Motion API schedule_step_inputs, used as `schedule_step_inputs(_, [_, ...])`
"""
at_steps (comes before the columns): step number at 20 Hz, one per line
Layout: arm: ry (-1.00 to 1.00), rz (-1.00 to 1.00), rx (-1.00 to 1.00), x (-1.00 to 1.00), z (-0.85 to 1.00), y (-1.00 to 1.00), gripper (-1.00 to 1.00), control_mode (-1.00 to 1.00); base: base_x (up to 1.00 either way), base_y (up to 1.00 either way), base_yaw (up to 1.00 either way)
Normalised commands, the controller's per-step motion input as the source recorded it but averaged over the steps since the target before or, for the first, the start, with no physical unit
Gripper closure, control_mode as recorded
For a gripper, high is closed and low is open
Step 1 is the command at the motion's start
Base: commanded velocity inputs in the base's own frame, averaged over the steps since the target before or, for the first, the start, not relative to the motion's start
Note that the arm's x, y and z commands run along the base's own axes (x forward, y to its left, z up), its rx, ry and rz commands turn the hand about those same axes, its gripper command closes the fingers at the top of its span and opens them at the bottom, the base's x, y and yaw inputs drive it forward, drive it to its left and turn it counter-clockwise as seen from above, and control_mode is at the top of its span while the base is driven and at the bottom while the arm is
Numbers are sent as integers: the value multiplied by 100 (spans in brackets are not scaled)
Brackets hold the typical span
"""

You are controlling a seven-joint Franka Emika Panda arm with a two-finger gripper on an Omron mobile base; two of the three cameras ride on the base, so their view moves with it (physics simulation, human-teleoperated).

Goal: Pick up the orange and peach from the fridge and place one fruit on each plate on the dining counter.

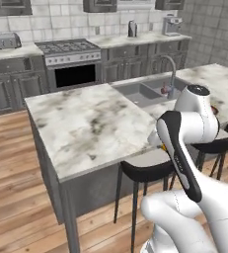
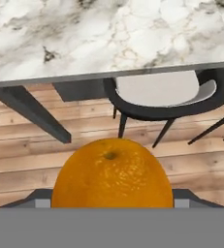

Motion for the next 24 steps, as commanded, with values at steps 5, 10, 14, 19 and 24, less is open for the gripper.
schedule_step_inputs(5, [0,0,0,0,0,0,100,100,4,-100,3])
schedule_step_inputs(10, [0,0,0,0,0,0,100,100,10,-100,5])
schedule_step_inputs(14, [0,0,0,0,0,0,100,100,9,-100,2])
schedule_step_inputs(19, [0,0,0,0,0,0,100,100,38,-100,7])
schedule_step_inputs(24, [0,0,0,0,0,0,100,100,39,-79,9])
